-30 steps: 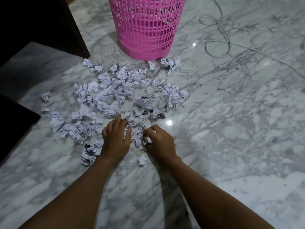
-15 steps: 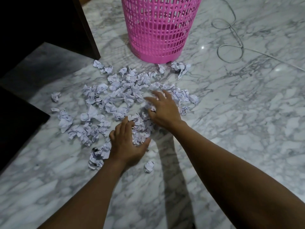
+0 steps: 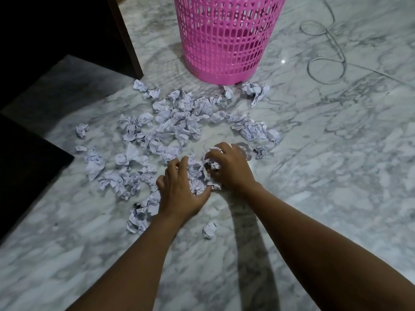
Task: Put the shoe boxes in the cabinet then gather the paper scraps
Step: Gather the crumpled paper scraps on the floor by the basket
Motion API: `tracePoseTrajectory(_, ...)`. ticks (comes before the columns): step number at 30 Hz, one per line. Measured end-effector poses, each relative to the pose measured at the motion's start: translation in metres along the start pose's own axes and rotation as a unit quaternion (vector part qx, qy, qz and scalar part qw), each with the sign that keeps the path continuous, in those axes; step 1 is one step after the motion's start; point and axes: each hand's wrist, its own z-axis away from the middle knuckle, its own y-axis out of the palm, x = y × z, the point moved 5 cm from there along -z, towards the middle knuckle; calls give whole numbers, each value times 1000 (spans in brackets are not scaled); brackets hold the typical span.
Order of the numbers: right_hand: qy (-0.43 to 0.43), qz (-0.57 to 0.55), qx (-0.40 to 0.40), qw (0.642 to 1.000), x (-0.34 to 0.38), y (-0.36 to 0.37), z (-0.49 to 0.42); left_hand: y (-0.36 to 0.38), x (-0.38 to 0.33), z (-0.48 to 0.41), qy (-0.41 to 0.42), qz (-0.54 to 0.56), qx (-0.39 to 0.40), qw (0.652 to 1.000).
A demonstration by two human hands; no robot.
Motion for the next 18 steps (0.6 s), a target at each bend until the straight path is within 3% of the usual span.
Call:
tracePoseTrajectory(3, 23, -33, -20, 999, 1, -9, 0, 2, 0, -1, 14, -7, -9, 1000)
tracePoseTrajectory(6, 98, -84, -36, 991, -1, -22, 0, 3, 0, -4, 33, 0, -18, 999)
tracePoseTrajectory(11, 243, -222, -115, 937, -6, -46, 5, 2, -6, -6, 67, 25, -32, 997)
tracePoseTrajectory(15, 253, -272, -166, 914, -2, -62, 12, -7, -11, -12, 63, 77, -24, 995)
tracePoseTrajectory(18, 251, -275, -174, 912, 1, -73, 18, -27, -17, -19, -5, 155, -33, 987)
